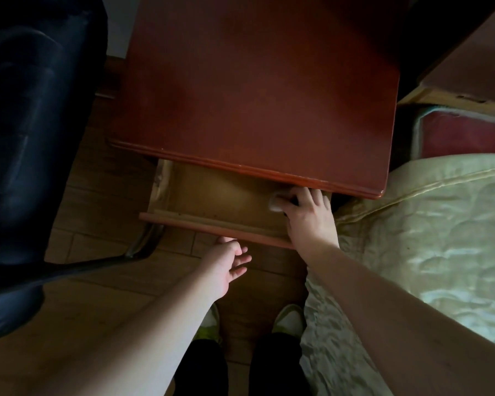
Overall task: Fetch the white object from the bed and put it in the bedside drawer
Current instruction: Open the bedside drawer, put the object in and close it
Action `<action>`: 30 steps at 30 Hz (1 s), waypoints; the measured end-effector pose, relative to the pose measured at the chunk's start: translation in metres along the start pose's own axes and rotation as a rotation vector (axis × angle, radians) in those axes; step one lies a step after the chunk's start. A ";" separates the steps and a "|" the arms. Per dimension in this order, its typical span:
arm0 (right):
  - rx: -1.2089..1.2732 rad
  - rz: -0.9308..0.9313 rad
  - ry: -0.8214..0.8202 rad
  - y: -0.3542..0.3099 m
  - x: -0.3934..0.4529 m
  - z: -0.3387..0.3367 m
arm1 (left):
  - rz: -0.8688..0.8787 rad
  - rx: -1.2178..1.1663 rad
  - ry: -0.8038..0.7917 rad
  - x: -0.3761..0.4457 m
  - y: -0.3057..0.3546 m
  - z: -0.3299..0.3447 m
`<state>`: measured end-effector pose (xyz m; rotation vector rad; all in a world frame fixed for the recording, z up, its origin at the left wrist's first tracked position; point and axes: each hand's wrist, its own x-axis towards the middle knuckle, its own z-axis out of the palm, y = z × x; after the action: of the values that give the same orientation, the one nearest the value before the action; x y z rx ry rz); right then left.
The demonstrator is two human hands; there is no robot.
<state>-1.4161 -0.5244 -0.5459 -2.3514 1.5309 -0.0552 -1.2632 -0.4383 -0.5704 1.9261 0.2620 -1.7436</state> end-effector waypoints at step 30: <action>0.014 0.177 -0.437 -0.009 -0.033 0.008 | -0.098 -0.035 0.052 -0.005 0.014 0.007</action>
<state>-1.4208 -0.4893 -0.5456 -2.0291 1.4941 0.4570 -1.2634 -0.4527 -0.5624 1.9651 0.4088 -1.7411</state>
